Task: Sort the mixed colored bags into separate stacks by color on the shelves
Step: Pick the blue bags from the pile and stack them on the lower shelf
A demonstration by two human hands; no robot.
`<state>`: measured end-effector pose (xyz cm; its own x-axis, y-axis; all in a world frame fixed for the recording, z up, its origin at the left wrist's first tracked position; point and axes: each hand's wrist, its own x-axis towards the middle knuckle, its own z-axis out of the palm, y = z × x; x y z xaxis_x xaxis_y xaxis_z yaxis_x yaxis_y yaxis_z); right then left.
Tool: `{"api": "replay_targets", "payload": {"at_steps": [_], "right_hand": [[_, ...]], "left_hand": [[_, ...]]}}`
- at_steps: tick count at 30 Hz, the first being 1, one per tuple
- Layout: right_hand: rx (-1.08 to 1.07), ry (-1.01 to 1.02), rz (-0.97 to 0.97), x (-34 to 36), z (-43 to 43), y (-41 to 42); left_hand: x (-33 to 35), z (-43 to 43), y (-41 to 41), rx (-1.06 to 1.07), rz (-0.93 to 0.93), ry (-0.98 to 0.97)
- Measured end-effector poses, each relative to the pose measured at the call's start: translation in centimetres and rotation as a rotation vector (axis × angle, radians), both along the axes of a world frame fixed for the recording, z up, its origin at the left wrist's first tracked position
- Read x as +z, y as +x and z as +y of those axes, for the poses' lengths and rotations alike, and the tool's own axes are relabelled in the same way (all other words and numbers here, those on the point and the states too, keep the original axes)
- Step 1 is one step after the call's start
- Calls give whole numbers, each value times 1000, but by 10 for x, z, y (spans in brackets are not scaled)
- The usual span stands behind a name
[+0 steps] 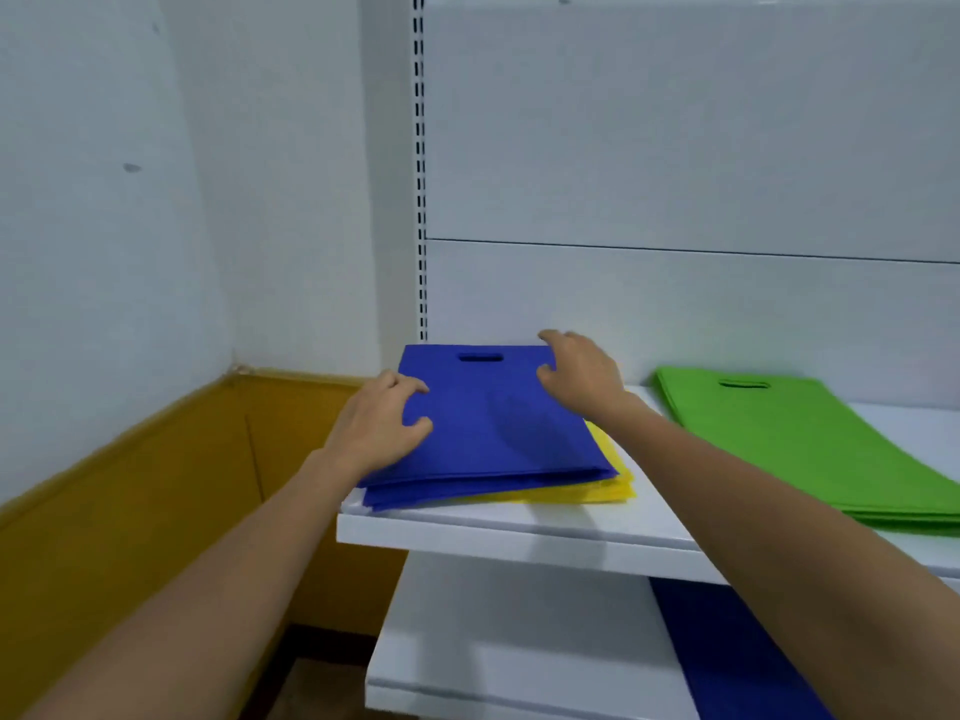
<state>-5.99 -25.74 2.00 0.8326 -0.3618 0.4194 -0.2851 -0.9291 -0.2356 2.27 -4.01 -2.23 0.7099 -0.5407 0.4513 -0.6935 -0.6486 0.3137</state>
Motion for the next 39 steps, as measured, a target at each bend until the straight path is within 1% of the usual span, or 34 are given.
{"api": "replay_targets", "payload": {"at_steps": [2,3,7,9,10,12,14,16,18,20,23,25,27,31,33,36,39], "right_hand": [[-58,-13,2,0,-20,-2],[-78,-12,3,-2,-27,0],[-157,-24,39,-24,-40,11],[-219,8,92,-43,-37,19],[-237,47,118,-51,-35,23],[-267,105,141,-63,-31,28],[-293,153,122,-68,-31,32],[-314,220,105,-69,-33,32],[-329,269,55,-71,-35,31],[-346,280,-16,-73,-35,30],[-357,191,-69,-74,-35,30],[-334,119,-88,-75,-35,31],[-296,149,-114,-75,-35,33],[-250,230,-140,-73,-33,34],[-235,255,-125,-70,-31,33],[-166,256,-81,-63,-29,31],[-128,237,-102,-47,-24,27]], "left_hand": [[-2,-17,11,3,-6,18],[-4,-22,17,39,-9,32],[-20,-27,34,278,48,194],[-30,-26,40,293,41,261],[-33,-26,42,287,29,265],[-36,-31,48,277,-3,231],[-37,-36,54,252,-13,159],[-40,-41,62,243,69,45],[-43,-45,69,296,197,-110],[-44,-47,72,342,257,-198],[-46,-51,72,349,198,-214],[-47,-51,71,331,194,-271],[-46,-50,73,318,230,-293],[-34,-45,79,265,389,-251],[-28,-43,77,248,383,-253],[-22,-38,72,221,321,-290],[-13,-33,68,117,277,-334]]}}
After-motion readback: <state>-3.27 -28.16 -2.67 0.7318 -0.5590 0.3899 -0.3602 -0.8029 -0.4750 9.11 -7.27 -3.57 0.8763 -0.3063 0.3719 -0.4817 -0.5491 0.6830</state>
